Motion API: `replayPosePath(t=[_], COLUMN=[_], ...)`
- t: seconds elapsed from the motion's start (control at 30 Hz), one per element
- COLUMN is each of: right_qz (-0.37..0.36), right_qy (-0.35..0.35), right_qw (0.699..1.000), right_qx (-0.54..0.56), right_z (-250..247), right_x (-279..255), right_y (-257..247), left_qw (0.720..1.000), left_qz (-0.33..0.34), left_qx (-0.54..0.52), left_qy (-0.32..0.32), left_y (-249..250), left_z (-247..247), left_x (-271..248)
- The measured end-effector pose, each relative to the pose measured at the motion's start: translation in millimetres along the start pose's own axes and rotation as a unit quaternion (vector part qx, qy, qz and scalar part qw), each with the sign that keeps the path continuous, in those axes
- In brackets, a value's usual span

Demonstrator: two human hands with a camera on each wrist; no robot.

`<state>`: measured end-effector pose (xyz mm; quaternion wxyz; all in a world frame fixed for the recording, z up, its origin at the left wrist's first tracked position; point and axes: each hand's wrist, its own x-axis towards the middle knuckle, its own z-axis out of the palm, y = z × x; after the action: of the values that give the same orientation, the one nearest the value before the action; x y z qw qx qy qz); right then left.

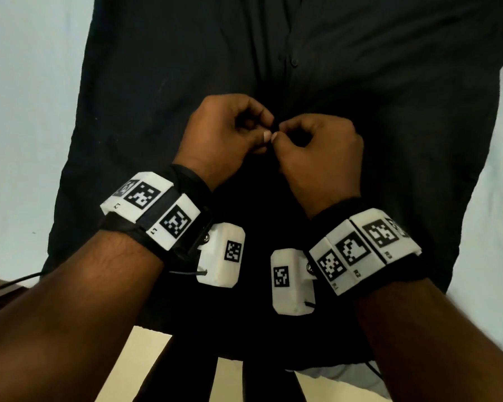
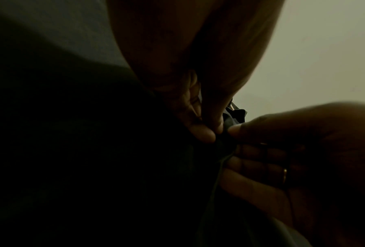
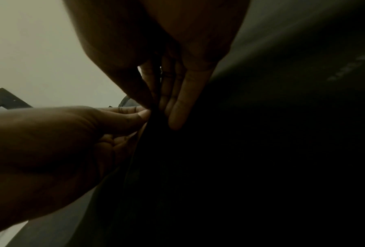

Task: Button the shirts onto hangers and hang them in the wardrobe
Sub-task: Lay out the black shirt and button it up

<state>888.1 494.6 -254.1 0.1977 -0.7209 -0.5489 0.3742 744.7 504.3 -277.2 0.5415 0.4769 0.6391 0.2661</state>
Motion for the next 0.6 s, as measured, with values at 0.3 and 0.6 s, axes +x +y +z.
replayPosePath(t=[0.3,0.6], right_qz=[-0.079,-0.187], right_qy=[0.007,0.033], right_qw=[0.997,0.98], right_qx=[0.018,-0.056], right_z=[-4,6], right_x=[-5,-12], right_y=[4,15], left_qw=[0.999,0.998], left_qz=[-0.034,-0.043], left_qx=[-0.001,0.004], left_qy=[0.028,0.047], left_y=[12,12], left_z=[-2,4], left_x=[1,3])
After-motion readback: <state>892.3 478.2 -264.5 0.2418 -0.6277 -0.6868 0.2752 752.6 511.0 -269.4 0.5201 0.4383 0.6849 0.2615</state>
